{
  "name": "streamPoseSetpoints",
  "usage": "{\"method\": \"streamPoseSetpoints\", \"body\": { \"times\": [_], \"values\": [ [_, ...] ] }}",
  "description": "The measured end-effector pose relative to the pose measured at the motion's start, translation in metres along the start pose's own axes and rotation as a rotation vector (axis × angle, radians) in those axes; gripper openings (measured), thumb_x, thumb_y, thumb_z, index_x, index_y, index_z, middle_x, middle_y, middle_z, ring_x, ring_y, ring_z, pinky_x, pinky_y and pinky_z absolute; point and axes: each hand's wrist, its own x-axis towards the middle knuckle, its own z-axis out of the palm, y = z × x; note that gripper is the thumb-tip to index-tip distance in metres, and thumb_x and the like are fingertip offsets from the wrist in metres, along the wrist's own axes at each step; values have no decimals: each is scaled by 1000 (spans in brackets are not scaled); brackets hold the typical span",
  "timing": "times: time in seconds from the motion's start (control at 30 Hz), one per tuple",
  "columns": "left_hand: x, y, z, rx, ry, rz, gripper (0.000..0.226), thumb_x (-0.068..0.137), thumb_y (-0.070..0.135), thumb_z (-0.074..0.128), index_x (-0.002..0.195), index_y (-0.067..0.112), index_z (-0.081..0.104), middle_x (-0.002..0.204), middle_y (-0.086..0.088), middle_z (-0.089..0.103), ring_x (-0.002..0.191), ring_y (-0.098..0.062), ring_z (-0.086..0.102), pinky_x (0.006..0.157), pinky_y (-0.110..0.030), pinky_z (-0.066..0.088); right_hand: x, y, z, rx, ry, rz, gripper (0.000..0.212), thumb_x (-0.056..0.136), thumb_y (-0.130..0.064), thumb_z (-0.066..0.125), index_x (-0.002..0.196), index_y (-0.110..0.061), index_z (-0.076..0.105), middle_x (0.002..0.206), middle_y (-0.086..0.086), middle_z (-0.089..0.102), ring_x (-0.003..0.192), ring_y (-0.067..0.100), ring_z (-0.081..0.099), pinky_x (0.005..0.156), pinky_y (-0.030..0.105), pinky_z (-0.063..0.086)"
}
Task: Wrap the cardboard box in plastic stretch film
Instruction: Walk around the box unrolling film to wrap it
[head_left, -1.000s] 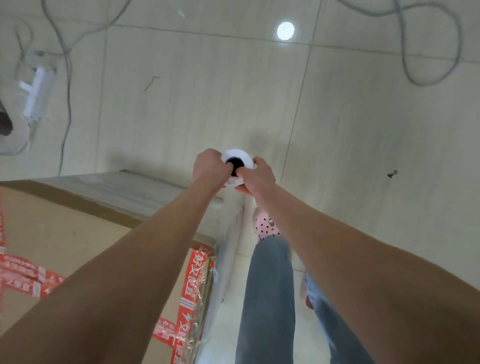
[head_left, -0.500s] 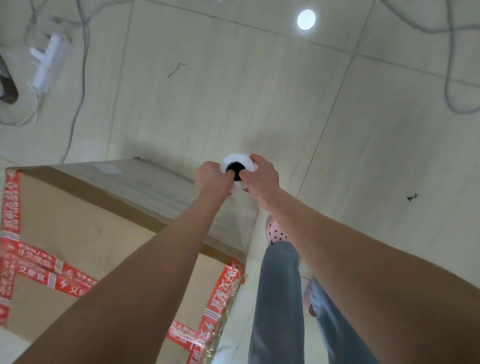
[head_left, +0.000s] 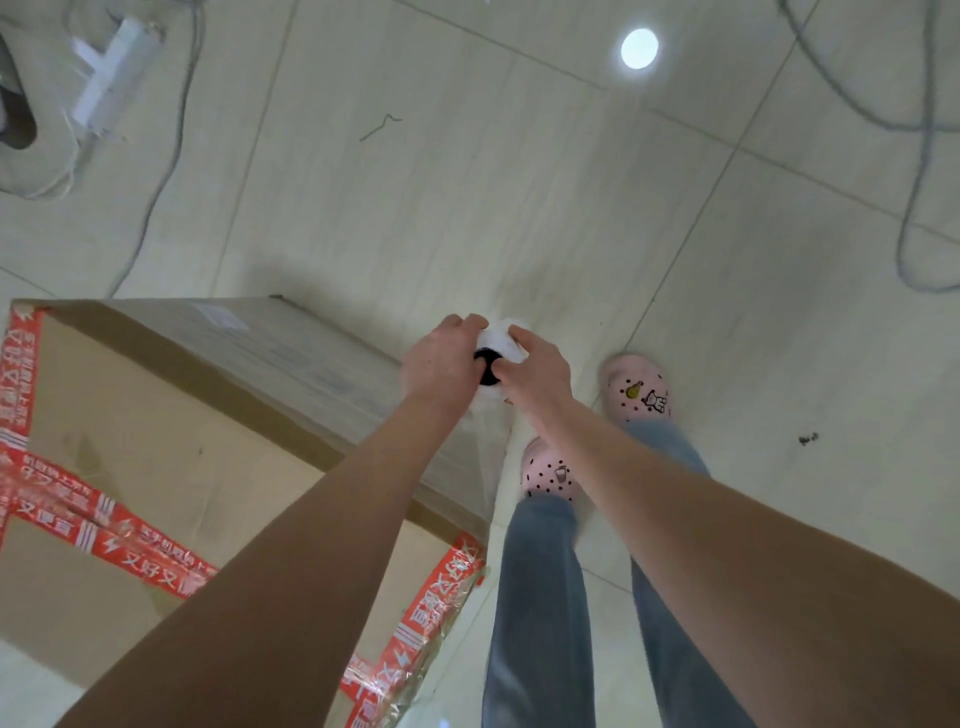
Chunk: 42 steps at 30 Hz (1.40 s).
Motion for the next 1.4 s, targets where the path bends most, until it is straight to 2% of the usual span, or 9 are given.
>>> {"method": "streamPoseSetpoints", "body": {
  "times": [0.2, 0.3, 0.53, 0.8, 0.97, 1.1, 1.2, 1.3, 1.4],
  "values": [
    [16, 0, -18, 84, -29, -30, 18, 85, 17, 53, 101, 11, 57, 94, -9, 61, 83, -29, 58, 59, -32, 38, 7, -20, -5, -124, -57, -50, 52, 80, -17, 57, 131, -29, 53, 121, -7, 58, 105, 15, 58, 88, 29, 49],
    [16, -11, -19, -93, -2, -215, 18, 82, 21, 57, 97, 12, 58, 90, -7, 60, 84, -29, 59, 60, -30, 39, 12, -30, -5, -113, -69, -49, 51, 76, -25, 68, 126, -28, 56, 105, -13, 56, 99, 10, 54, 75, 17, 39],
    [10, -28, -12, -619, -50, -638, 27, 79, 28, 65, 86, 2, 61, 82, -17, 71, 65, -26, 69, 67, -36, 59, 14, -38, 8, -107, -94, -30, 66, 77, -28, 68, 137, -20, 42, 114, -1, 51, 100, 17, 57, 82, 30, 50],
    [39, -17, -40, -120, -39, -162, 46, 84, 18, 57, 129, 20, 51, 108, -10, 63, 101, -30, 58, 71, -32, 44, 30, -77, 8, -443, -107, -148, 41, 77, -22, 64, 118, -18, 59, 105, 1, 60, 91, 19, 54, 74, 26, 40],
    [52, -14, -52, -40, -41, -201, 20, 83, 11, 50, 98, 12, 64, 95, -10, 62, 85, -29, 58, 62, -31, 39, 37, -94, 4, -482, -136, -166, 32, 75, -20, 63, 107, -18, 64, 96, 1, 63, 93, 21, 60, 76, 31, 46],
    [57, -29, -55, -252, 9, -403, 16, 79, 11, 52, 89, 8, 65, 86, -10, 63, 78, -29, 60, 61, -31, 46, 44, -102, 17, -422, -146, -177, 40, 75, -20, 62, 114, -28, 57, 97, -6, 57, 83, 14, 53, 59, 19, 38],
    [58, -46, -53, -550, 81, -587, 13, 79, 17, 59, 80, 4, 62, 77, -11, 66, 58, -23, 66, 51, -26, 53, 46, -106, 31, -363, -158, -168, 54, 75, -21, 66, 127, -20, 50, 107, -2, 57, 87, 17, 55, 66, 23, 44],
    [56, -57, -52, -804, 145, -759, 21, 79, 25, 64, 79, 4, 62, 72, -7, 66, 32, -9, 57, 30, -15, 40, 46, -112, 47, -315, -195, -141, 57, 75, -23, 67, 128, -19, 46, 109, 1, 61, 85, 21, 59, 74, 33, 51],
    [55, -66, -52, -1035, 136, -898, 31, 80, 30, 67, 87, 1, 62, 79, -12, 70, 46, -18, 67, 50, -31, 59, 49, -121, 62, -387, -149, -227, 46, 82, -22, 60, 127, -20, 48, 103, -3, 56, 87, 17, 55, 74, 27, 44]
  ]
}}
